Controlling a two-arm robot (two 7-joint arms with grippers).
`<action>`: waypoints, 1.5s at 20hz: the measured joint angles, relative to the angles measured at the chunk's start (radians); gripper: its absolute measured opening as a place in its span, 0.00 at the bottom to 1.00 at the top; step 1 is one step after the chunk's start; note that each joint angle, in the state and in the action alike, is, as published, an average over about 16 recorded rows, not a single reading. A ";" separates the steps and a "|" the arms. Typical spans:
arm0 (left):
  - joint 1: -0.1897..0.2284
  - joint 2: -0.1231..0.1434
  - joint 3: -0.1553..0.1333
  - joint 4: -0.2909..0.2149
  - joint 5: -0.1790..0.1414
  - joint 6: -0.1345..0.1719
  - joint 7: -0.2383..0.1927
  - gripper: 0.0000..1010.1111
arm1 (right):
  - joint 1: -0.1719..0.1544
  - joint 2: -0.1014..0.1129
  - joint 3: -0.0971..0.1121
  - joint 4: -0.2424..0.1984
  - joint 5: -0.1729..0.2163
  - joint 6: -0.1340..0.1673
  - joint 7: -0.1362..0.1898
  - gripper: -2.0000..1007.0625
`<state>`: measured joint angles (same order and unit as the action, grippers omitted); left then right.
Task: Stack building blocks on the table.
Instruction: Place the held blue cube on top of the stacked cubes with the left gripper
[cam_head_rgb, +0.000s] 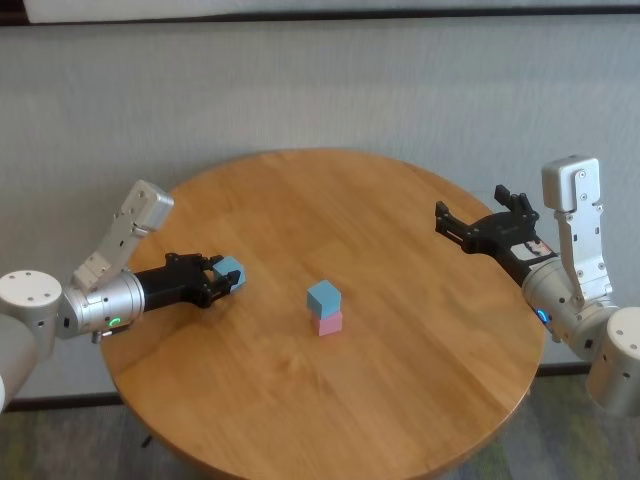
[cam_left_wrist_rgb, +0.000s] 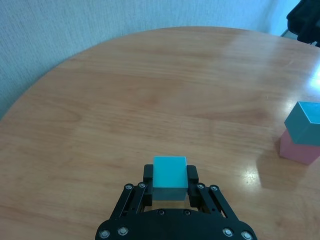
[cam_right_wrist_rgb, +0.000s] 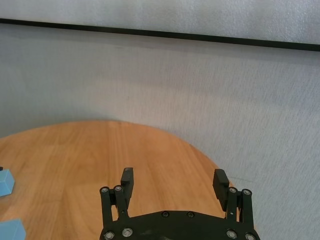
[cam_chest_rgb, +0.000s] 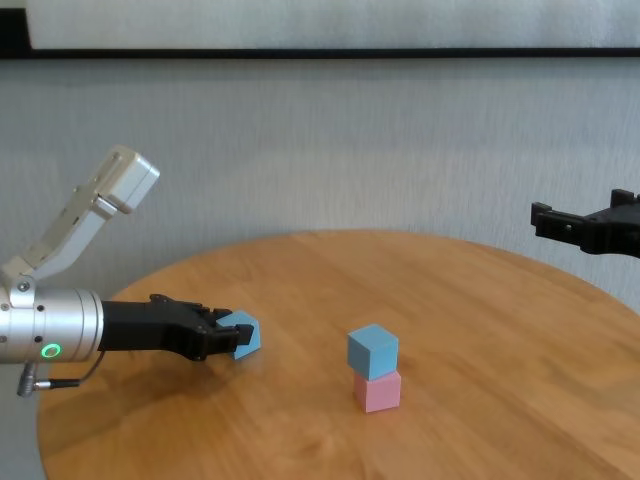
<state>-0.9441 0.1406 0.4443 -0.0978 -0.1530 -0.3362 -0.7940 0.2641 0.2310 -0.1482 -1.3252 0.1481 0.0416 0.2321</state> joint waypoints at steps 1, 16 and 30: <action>0.000 0.000 0.000 -0.001 0.000 0.000 0.000 0.40 | 0.000 0.000 0.000 0.000 0.000 0.000 0.000 1.00; 0.036 0.017 0.013 -0.079 -0.024 0.041 0.005 0.40 | 0.000 0.000 0.000 0.000 0.000 0.000 0.000 1.00; 0.022 0.011 0.006 -0.047 -0.015 0.025 0.001 0.40 | 0.000 0.000 0.000 0.000 0.000 0.000 0.000 1.00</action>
<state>-0.9223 0.1511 0.4501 -0.1448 -0.1683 -0.3112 -0.7926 0.2641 0.2310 -0.1482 -1.3252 0.1481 0.0416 0.2321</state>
